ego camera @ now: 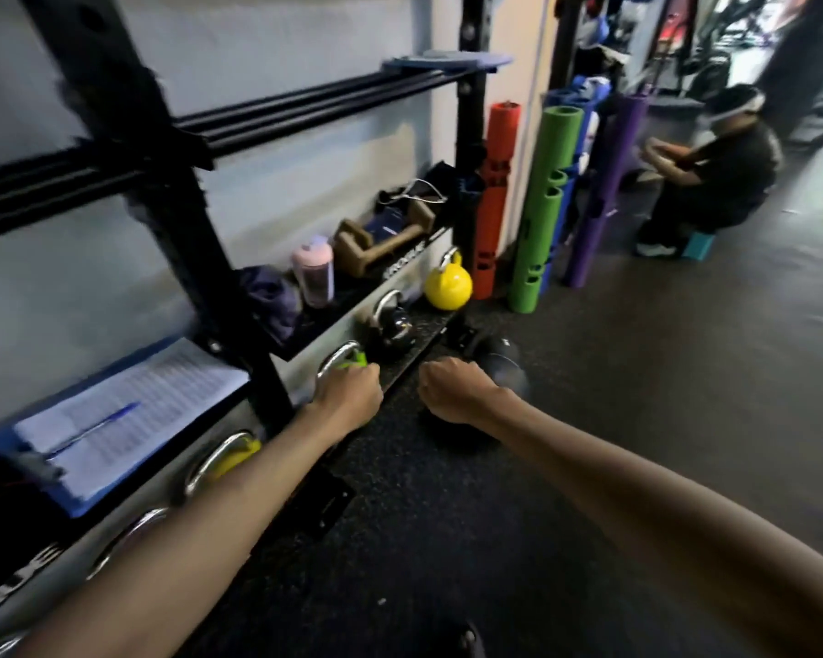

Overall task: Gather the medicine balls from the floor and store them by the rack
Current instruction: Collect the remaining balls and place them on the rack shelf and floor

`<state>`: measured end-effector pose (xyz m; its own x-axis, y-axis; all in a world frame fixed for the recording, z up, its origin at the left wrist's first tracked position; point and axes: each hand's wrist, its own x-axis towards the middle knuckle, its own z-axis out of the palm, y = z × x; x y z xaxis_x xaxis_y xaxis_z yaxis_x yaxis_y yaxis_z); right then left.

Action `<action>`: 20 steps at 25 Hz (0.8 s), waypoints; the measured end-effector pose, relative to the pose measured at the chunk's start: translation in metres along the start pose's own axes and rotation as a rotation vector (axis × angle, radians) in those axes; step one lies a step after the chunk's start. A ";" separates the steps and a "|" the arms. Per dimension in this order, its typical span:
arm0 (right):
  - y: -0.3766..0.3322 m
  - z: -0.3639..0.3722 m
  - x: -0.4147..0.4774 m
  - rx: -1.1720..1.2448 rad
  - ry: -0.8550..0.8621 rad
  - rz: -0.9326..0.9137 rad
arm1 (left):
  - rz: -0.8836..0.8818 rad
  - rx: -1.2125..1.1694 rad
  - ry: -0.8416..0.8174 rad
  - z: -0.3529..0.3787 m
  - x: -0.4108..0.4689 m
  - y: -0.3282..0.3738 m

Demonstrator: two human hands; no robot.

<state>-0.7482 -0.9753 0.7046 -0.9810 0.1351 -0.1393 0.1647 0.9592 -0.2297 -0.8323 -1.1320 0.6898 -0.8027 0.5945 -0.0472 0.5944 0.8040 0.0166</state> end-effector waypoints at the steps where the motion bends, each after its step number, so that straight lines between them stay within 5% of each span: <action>1: 0.029 0.004 0.002 0.004 -0.037 0.042 | 0.042 -0.009 -0.038 0.016 0.024 0.022; 13: 0.264 0.061 0.018 0.129 -0.303 0.435 | 0.310 -0.054 -0.444 0.131 0.178 0.226; 20: 0.384 0.086 0.109 0.200 -0.422 0.440 | 0.225 -0.059 -0.622 0.184 0.291 0.276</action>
<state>-0.7829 -0.6139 0.5183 -0.6991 0.3575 -0.6192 0.5991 0.7656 -0.2344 -0.8930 -0.7403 0.4970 -0.4713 0.6428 -0.6039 0.7268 0.6710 0.1471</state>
